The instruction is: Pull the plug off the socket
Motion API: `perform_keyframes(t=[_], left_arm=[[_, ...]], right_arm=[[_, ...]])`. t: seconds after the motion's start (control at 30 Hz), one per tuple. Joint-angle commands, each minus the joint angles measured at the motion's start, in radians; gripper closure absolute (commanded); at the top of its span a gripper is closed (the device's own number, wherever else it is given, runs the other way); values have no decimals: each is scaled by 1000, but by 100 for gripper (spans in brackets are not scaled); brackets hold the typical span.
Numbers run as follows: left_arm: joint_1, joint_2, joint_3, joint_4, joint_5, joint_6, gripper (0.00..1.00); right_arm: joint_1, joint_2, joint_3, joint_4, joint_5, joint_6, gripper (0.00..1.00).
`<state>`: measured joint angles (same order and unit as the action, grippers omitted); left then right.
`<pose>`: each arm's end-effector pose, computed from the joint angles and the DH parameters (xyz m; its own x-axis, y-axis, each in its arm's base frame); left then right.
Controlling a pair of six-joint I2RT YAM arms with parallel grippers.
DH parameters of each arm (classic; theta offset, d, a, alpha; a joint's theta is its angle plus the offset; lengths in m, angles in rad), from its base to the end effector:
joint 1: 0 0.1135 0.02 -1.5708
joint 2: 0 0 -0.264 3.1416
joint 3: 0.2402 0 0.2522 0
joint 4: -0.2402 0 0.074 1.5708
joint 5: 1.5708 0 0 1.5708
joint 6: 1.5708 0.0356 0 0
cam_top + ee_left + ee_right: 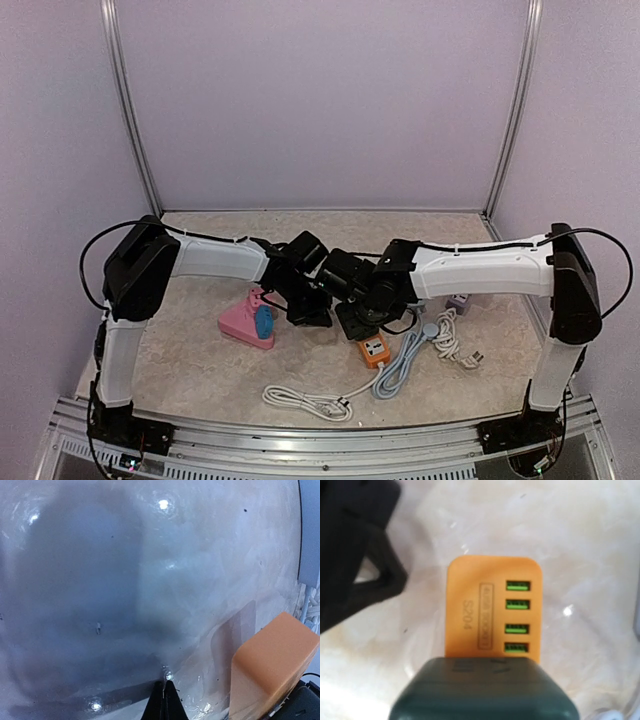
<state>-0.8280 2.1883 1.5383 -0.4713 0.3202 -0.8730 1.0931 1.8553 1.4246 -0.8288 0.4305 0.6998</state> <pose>0.2968 -0.3398 0.1312 -0.9980 0.0115 -0.0620 0.0419 0.8561 -0.5151 0.1853 0.3256 0.2179 -0.8167 -0.3045 -0.4902 -0.2905 0.9509 -0.1066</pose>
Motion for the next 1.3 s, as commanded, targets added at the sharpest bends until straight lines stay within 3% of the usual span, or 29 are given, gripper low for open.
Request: perform_keyframes(t=[0.0,0.37,0.53,0.83,1.27], left_arm=[[-1,69,-42,-157,-82,25,100],[75,-128,24,-200,-60,71,100],[83,-181,26,-144,29,56,100],[64,-136,30,-50,136,32,100],[60,-67,-59,97,200,91,100]], right_arm=[[-23,-57,0,-4,51,-3,82],[-33,-97,-153,193,-65,-57,84],[-32,-78,-134,256,-102,-87,84],[-24,16,-29,260,-132,-86,88],[-4,40,-33,292,-168,-84,90]])
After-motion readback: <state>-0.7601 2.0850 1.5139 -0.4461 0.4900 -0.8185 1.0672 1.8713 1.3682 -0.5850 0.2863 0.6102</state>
